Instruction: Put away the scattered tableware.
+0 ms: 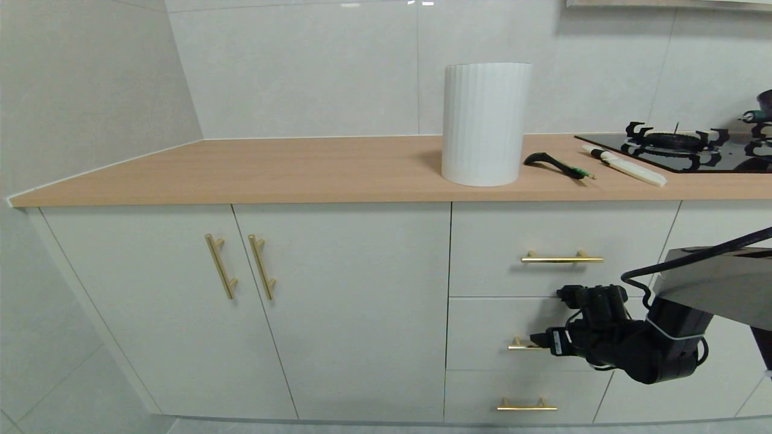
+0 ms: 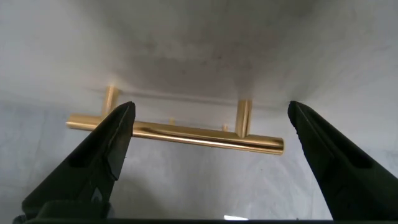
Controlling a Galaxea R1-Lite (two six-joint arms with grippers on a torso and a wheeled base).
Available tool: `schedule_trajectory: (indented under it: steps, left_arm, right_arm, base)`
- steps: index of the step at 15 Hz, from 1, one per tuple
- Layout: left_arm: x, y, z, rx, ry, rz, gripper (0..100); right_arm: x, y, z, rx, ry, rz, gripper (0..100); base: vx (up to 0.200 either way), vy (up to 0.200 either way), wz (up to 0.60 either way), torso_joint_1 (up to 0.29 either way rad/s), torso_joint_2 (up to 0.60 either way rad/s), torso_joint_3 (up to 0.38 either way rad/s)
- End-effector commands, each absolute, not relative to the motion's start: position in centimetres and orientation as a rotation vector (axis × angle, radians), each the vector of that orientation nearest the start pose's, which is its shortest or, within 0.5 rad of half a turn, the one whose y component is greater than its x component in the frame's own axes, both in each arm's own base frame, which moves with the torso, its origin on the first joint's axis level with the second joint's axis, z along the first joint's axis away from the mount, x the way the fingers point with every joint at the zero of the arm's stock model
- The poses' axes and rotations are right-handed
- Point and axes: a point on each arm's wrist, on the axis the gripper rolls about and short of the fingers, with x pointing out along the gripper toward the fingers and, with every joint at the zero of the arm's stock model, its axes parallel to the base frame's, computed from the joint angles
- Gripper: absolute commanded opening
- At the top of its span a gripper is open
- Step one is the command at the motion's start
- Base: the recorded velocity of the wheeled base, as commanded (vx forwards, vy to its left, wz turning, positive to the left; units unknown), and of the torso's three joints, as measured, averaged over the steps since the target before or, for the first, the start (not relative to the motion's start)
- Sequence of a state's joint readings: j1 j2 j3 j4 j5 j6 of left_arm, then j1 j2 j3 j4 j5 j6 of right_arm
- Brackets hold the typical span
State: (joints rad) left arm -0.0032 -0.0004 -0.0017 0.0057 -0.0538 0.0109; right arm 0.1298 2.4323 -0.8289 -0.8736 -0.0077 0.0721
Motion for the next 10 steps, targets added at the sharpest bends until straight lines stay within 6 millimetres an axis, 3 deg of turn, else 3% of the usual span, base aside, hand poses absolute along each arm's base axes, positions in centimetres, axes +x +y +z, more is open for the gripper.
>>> schedule_trajectory:
  steps: [1, 10]
  left_arm:
    - [-2.3, -0.11, 7.53, 0.011, 0.004, -0.057, 100]
    - [-2.3, -0.12, 7.53, 0.012, 0.004, -0.058, 100]
  right_arm:
    - [37.35, 4.86, -5.54, 0.015, 0.737, 0.083, 100]
    - [37.41, 4.97, -6.23, -0.008, 0.823, 0.05, 100]
  base:
    - [0.0, 0.0, 0.0, 0.0, 0.0, 0.0]
    - [0.0, 0.0, 0.0, 0.0, 0.0, 0.0]
